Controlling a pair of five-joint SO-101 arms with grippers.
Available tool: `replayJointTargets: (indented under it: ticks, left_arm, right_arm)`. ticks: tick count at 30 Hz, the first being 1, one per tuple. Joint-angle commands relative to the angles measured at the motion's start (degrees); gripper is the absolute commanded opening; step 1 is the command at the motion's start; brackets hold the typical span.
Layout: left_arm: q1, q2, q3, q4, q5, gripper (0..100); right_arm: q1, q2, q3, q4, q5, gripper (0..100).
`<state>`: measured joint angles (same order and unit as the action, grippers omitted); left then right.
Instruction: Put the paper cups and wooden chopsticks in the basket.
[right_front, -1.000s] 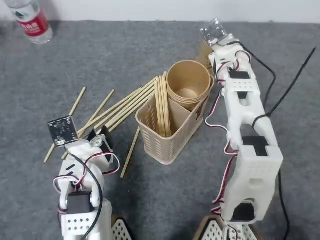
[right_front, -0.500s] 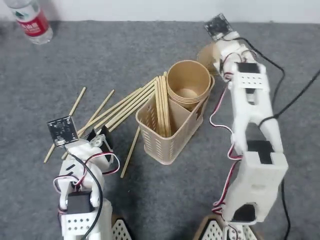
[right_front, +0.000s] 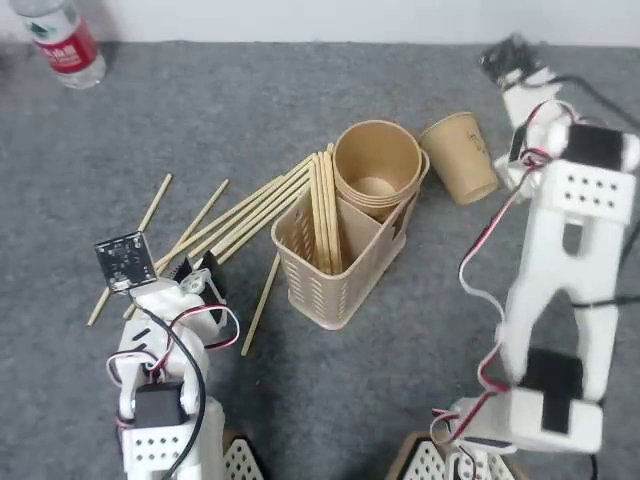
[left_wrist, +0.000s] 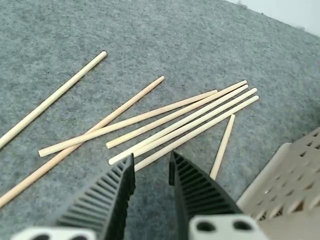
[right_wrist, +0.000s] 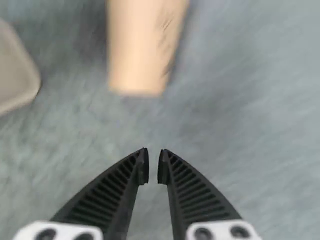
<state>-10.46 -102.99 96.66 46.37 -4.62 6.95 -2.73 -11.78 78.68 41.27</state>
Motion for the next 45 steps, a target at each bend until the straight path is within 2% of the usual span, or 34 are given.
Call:
replayJointTargets:
  ticks: [1, 7, 12, 15, 18, 21, 24, 35, 42, 45]
  left_arm:
    - [0.18, -0.88, -0.22, 0.26, -0.53, 11]
    - [0.18, -0.88, -0.22, 0.35, -0.53, 11]
    - [0.18, -0.88, -0.22, 0.35, -0.53, 11]
    - [0.18, -0.88, -0.22, 0.35, -0.53, 11]
    - [0.18, -0.88, -0.22, 0.35, -0.53, 11]
    - [0.18, -0.88, -0.22, 0.35, -0.53, 11]
    - [0.18, -0.88, -0.22, 0.35, -0.53, 11]
    - [0.18, -0.88, -0.22, 0.18, -0.53, 11]
    - [0.18, -0.88, -0.22, 0.26, -0.53, 11]
    - [0.18, -0.88, -0.22, 0.26, -0.53, 11]
  right_arm:
    - [-4.79, -3.65, -0.62, -12.53, 1.32, 5.4]
    - [-8.40, 5.05, 8.00, -41.27, 1.32, 5.4]
    - [-7.96, 19.30, 8.18, -58.86, 1.32, 5.4]
    - [-7.87, 28.35, 5.36, -64.40, 1.32, 5.4]
    - [-7.16, 36.18, -0.53, -64.57, 1.32, 5.4]
    - [-6.02, 41.10, -5.63, -60.09, 1.32, 5.4]
    - [-4.79, 41.54, -8.70, -50.86, 1.32, 5.4]
    - [-4.09, 31.43, -15.47, -5.85, 1.76, 5.4]
    - [-3.82, 26.95, -15.56, 13.58, 4.31, 5.4]
    - [-3.38, 23.78, -17.41, 15.43, 4.84, 5.4]
